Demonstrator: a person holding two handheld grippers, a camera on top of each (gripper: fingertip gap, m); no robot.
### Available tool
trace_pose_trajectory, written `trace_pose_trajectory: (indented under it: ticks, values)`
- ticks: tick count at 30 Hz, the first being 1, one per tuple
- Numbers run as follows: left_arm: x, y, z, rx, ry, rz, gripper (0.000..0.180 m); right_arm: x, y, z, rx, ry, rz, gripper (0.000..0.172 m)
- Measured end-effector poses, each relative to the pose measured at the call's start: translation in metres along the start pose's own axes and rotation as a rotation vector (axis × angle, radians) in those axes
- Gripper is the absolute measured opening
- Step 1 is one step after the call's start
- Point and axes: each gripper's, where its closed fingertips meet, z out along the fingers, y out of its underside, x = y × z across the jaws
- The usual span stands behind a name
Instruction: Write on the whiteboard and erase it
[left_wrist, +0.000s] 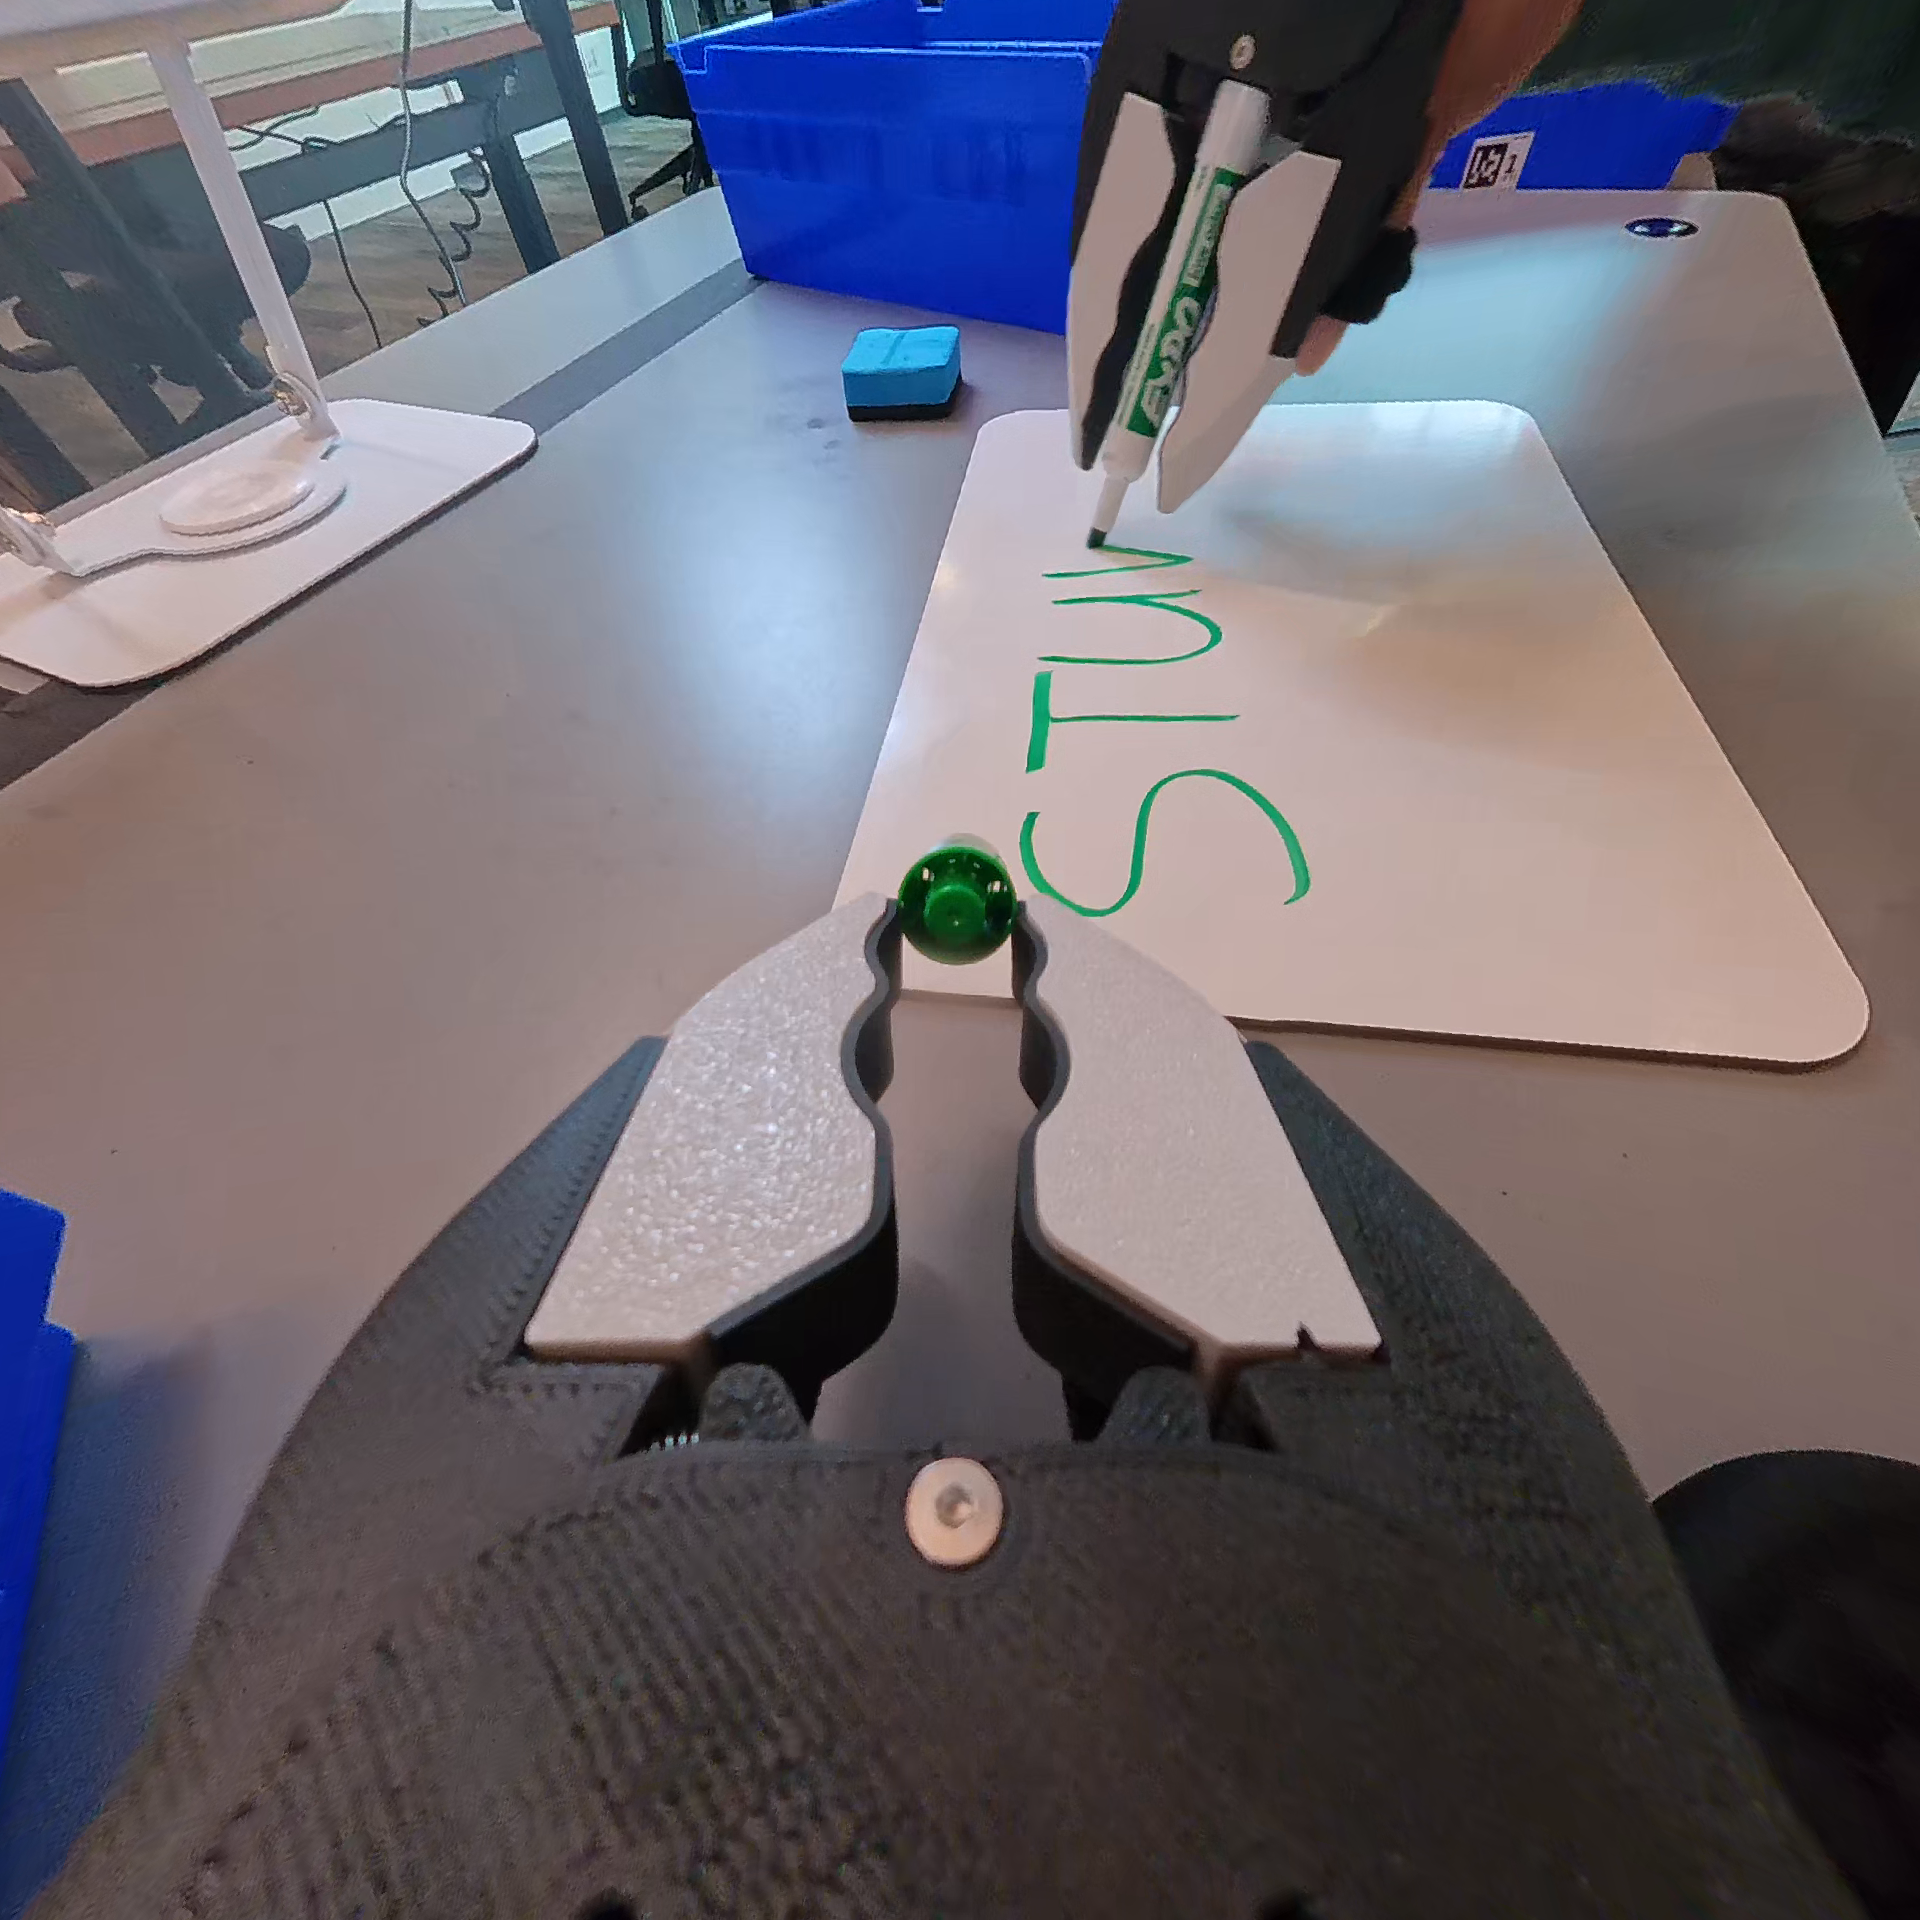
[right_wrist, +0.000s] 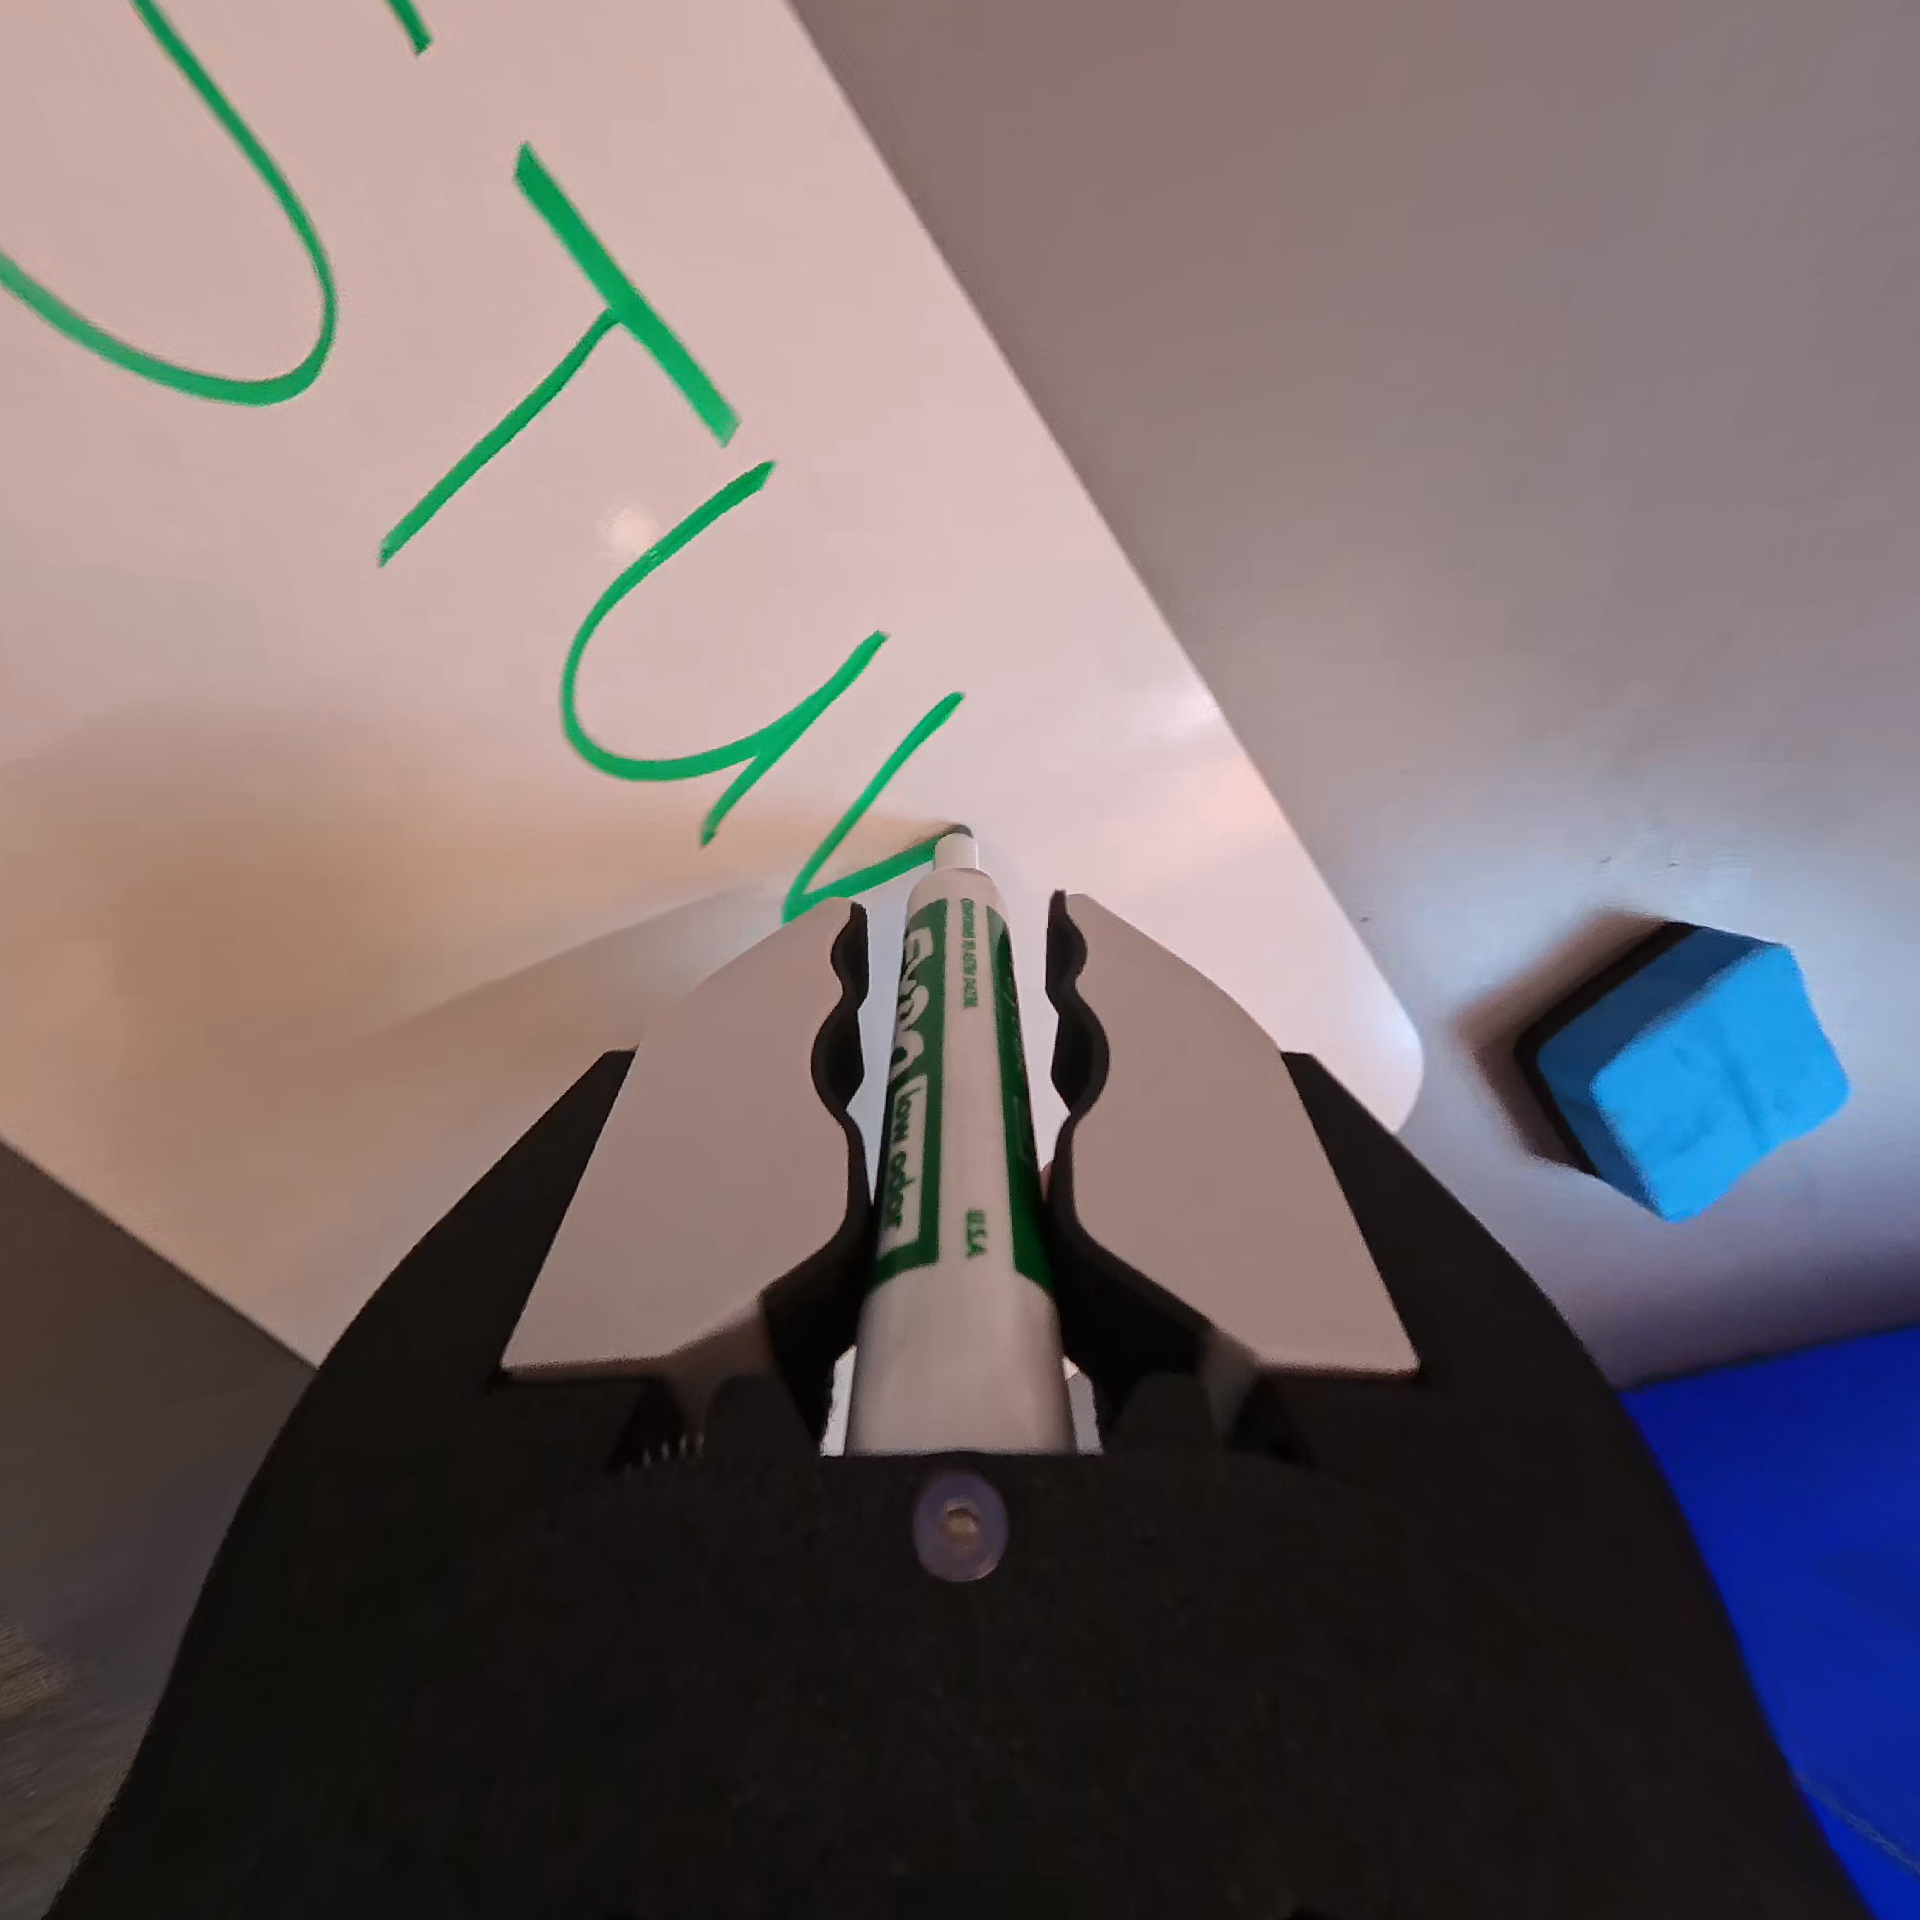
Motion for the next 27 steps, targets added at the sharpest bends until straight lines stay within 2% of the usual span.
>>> trace_pose_trajectory:
  ticks: [4, 10, 22, 27]
  values:
    - [0.000, 0.000, 0.000, -0.001, -0.001, 0.001, 0.020, 0.015, -0.007, 0.005, 0.017, -0.007, 0.027, 0.035]
    - [-0.001, 0.000, -0.001, 0.000, 0.001, -0.002, 0.020, 0.014, -0.009, 0.000, 0.053, -0.027, 0.049, 0.035]
    - [-0.001, 0.001, 0.000, -0.003, -0.003, 0.000, 0.020, 0.021, 0.004, 0.001, 0.032, 0.013, 0.055, 0.035]
    - [-0.001, 0.000, 0.000, -0.001, -0.002, -0.001, 0.020, 0.007, 0.015, -0.004, -0.005, -0.017, 0.047, 0.035]
